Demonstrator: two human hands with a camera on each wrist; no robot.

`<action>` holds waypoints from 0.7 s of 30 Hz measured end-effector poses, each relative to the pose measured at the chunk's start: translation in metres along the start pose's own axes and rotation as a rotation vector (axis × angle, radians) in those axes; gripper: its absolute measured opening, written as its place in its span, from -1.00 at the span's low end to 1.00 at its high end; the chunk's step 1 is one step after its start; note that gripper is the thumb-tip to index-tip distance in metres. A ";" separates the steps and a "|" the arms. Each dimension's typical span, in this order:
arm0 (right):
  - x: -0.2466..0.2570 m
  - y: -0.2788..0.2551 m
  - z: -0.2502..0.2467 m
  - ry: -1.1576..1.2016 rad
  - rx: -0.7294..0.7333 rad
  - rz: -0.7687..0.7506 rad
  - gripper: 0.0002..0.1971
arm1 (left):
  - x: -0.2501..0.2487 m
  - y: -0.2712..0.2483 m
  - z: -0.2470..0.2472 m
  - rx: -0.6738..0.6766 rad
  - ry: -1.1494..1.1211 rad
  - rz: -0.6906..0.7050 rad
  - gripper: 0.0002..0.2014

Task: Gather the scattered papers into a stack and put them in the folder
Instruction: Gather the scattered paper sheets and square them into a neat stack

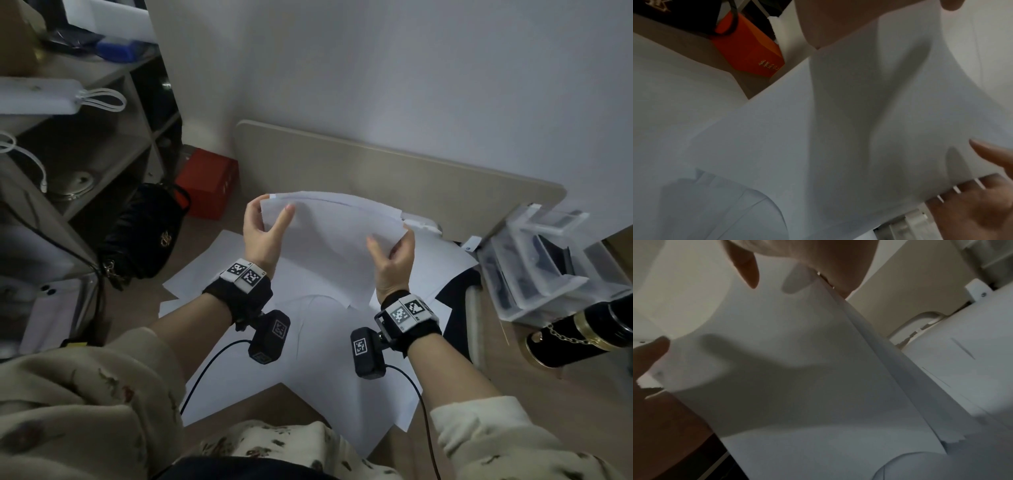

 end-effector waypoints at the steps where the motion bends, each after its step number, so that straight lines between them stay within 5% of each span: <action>1: 0.000 0.001 -0.002 -0.001 -0.016 -0.009 -0.55 | 0.000 0.002 -0.001 -0.037 -0.015 0.002 -0.54; 12: 0.001 0.001 0.002 -0.017 0.015 -0.015 -0.54 | -0.003 0.010 0.003 -0.151 -0.035 -0.044 -0.73; 21: -0.009 0.004 0.003 0.028 0.087 0.097 -0.54 | 0.002 0.006 0.003 0.014 -0.036 -0.065 -0.60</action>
Point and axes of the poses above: each hand's wrist, its own y-axis towards the middle knuckle, its own z-axis out of the palm, x = y × z, the point moved 1 cm from there along y, towards the middle knuckle, and after that the axes turned 15 degrees about x, right-handed, at the moved point
